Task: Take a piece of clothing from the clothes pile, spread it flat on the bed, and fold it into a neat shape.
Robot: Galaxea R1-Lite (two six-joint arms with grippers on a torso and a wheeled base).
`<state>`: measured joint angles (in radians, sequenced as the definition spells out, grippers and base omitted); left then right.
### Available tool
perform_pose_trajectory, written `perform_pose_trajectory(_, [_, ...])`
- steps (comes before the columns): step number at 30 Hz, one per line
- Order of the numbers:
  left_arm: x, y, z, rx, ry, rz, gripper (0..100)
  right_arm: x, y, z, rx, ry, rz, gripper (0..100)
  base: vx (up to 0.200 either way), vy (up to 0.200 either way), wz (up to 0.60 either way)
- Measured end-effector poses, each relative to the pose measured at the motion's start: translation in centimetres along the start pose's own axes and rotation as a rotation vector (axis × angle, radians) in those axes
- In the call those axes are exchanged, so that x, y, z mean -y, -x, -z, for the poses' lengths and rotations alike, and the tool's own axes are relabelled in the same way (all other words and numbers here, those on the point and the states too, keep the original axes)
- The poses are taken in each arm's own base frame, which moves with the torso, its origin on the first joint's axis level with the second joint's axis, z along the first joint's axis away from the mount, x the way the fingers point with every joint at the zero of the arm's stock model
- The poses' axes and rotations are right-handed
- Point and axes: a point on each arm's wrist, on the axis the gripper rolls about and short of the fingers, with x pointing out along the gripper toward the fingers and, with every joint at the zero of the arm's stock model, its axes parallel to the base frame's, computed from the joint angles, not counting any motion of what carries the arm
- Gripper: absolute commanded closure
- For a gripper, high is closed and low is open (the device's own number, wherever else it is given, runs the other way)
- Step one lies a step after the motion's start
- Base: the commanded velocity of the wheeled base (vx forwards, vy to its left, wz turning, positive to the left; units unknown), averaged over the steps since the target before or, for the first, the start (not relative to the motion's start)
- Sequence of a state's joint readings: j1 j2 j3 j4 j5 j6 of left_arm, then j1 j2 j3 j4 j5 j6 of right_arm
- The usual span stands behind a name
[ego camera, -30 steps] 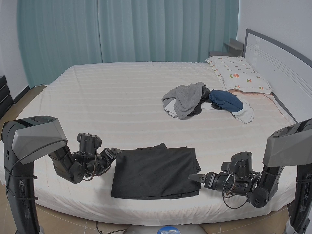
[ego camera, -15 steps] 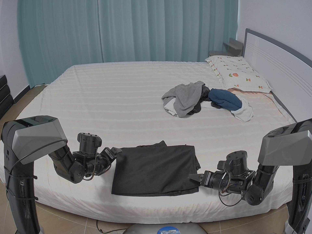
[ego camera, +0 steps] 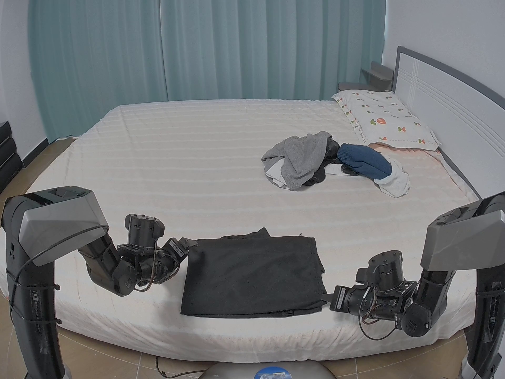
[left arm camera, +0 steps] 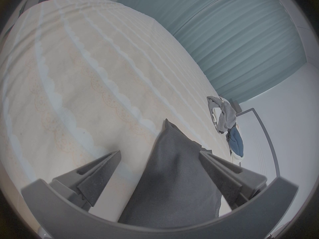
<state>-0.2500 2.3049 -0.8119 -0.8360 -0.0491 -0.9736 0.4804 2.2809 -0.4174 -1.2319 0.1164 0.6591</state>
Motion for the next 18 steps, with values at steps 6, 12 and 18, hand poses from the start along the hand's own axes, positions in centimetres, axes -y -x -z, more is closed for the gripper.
perform_pose_trajectory(6, [0.01, 0.0, 0.0, 0.0, 0.0, 0.0, 0, 0.11, 0.11, 0.17, -0.004, 0.014, 0.011, 100, 0.0, 0.0, 0.0])
perform_pose_trajectory(12, [0.01, -0.01, 0.01, 0.0, 0.0, 0.0, 0, 0.19, 0.13, 0.28, -0.012, 0.014, 0.015, 0, 0.0, 0.0, 0.0])
perform_pose_trajectory(18, [0.02, -0.01, -0.03, 0.001, 0.001, 0.002, 0, 0.21, 0.13, 0.3, -0.016, 0.013, 0.019, 0, 0.0, 0.0, 0.0])
